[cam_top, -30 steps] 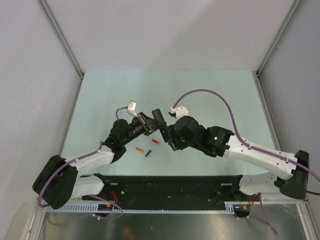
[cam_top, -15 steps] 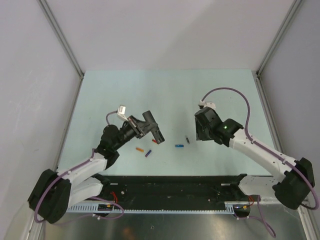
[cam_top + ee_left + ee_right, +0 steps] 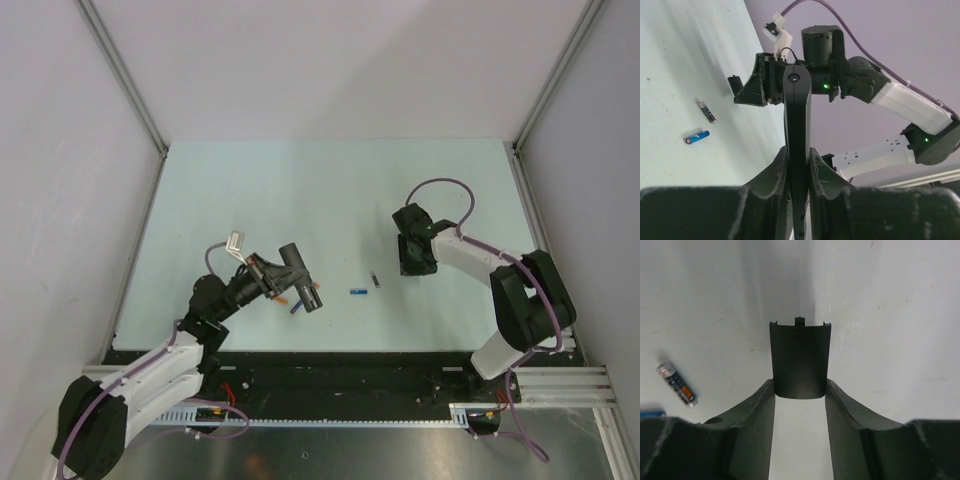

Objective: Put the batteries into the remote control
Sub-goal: Place the battery cover at the center of the board, then adjust the battery at the center of the board.

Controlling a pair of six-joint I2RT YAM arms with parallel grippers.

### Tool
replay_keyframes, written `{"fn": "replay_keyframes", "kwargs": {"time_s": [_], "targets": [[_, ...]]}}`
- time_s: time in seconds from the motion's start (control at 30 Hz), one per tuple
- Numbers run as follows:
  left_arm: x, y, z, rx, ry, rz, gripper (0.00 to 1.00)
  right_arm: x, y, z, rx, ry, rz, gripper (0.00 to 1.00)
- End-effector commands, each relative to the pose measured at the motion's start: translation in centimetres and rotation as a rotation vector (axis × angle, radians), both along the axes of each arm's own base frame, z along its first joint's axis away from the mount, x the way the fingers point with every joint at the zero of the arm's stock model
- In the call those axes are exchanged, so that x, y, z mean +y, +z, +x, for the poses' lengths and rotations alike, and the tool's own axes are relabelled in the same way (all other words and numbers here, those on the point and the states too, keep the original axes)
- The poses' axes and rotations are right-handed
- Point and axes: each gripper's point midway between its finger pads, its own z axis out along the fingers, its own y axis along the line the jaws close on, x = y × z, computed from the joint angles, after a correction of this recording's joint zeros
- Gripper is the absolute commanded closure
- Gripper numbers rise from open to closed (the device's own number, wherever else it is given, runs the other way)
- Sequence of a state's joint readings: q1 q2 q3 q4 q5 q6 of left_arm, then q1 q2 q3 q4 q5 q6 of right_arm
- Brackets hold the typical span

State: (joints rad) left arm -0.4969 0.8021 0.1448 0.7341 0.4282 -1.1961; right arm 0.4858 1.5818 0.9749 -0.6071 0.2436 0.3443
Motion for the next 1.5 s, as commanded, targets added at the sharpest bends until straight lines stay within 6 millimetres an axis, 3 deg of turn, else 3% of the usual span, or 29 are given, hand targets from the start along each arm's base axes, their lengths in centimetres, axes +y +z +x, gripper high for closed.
{"fn": "replay_keyframes", "kwargs": {"time_s": [0.0,0.2,0.4,0.5,0.6,0.7,0.73,0.8,0.83,0.87,0.97,1.07,1.2,1.47], "targets": [[0.0,1.0,-1.2,-0.033,-0.045,-0.034,1.00,0.2,-0.6,1.9,-0.035,0.009,0.027,0.67],[0.1,0.6,-1.5,-0.023,-0.051,-0.034,1.00,-0.5,-2.2,2.5,0.007,-0.004,0.011,0.62],[0.1,0.6,-1.5,-0.026,-0.050,-0.036,1.00,-0.6,-2.3,2.5,0.010,-0.013,0.011,0.44],[0.1,0.7,-1.5,-0.031,-0.051,-0.035,1.00,-0.6,-1.6,2.5,-0.003,-0.033,0.023,0.34],[0.2,0.8,-1.5,-0.034,-0.048,-0.035,1.00,-0.2,0.3,2.4,-0.048,-0.052,0.047,0.26],[0.2,0.7,-1.5,-0.037,-0.043,-0.033,1.00,1.3,2.9,1.9,-0.115,-0.044,0.087,0.23],[0.3,0.6,-1.5,-0.036,-0.038,-0.034,1.00,3.0,4.1,1.3,-0.148,-0.039,0.124,0.24],[0.5,0.3,-1.5,-0.031,-0.026,-0.034,1.00,4.8,5.1,0.7,-0.196,-0.019,0.132,0.25],[0.6,0.3,-1.4,-0.033,-0.018,-0.034,1.00,7.3,5.5,-0.4,-0.221,-0.001,0.164,0.25],[0.7,0.2,-1.4,-0.035,-0.011,-0.035,1.00,8.0,5.8,-0.6,-0.248,0.002,0.159,0.25],[1.5,0.0,-1.2,-0.035,0.042,-0.057,1.00,11.6,5.0,-2.0,-0.258,0.007,0.202,0.26],[1.9,-0.4,-1.2,-0.024,0.070,-0.068,1.00,12.8,3.8,-2.5,-0.252,-0.026,0.211,0.27],[1.7,-0.2,-1.2,-0.026,0.059,-0.061,1.00,13.8,1.9,-2.9,-0.230,-0.013,0.192,0.26],[1.7,-0.5,-1.1,-0.023,0.056,-0.046,1.00,15.0,0.5,-3.4,-0.198,0.042,0.182,0.23]]}}
